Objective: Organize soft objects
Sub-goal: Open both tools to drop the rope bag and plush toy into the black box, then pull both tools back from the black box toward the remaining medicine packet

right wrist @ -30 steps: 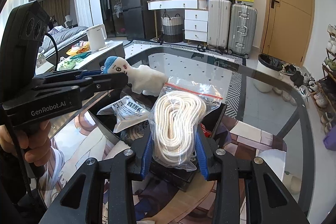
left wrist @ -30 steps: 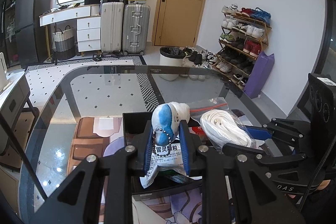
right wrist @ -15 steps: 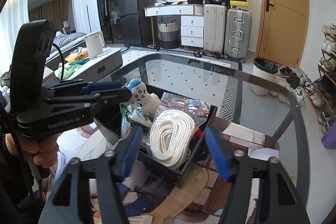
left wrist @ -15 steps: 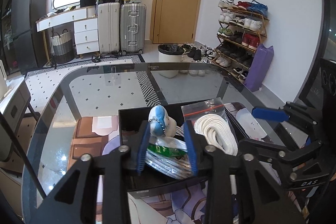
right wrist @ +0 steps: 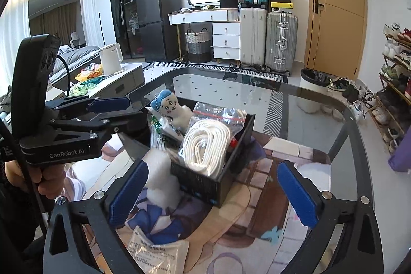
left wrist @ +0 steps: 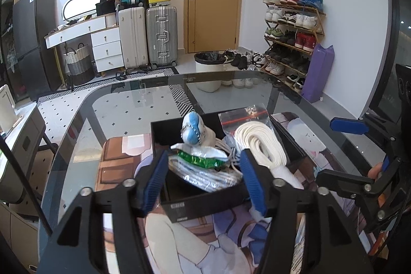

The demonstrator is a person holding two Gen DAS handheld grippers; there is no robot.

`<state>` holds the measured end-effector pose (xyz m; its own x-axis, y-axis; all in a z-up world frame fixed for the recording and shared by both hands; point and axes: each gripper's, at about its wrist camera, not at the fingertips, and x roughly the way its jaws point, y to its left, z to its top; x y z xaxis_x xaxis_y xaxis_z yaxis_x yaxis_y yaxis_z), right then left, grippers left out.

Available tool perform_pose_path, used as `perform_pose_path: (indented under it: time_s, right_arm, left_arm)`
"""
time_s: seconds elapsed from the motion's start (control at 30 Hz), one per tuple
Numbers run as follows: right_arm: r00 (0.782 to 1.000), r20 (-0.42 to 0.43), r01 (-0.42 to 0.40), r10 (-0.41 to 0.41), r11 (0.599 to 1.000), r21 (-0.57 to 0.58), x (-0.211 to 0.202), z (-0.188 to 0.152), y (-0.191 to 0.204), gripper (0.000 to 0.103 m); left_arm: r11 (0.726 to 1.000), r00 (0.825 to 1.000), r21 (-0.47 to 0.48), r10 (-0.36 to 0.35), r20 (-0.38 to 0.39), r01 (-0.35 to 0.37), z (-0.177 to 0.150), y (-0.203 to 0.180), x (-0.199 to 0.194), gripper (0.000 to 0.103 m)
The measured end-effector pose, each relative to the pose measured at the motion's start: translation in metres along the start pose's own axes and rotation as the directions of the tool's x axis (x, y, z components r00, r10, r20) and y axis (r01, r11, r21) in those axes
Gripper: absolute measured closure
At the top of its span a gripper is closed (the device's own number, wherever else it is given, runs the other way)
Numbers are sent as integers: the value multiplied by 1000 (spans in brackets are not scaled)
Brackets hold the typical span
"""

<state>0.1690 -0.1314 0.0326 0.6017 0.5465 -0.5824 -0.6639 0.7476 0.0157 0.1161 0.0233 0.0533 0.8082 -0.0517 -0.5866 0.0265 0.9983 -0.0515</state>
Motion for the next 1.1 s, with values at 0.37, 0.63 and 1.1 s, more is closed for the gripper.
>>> perform_pose_path:
  time_s: [0.37,0.63,1.1]
  right_arm:
    - [999,-41,-27,27,1000,10,-13,-26,11,1]
    - [997,-68,-43,44,999,9,-18,-40,20,1]
    - [983,-173,-70,59,996,-62,-8,-58,41,1]
  left_arm:
    - [1000,1000,-1,31,3,-31,-17,-4,-12,3]
    - [999,999,-17,38,23,-38,-24,-6,-24,0]
    - [996,997,-46,71,16,-71,-39,2,-33,0]
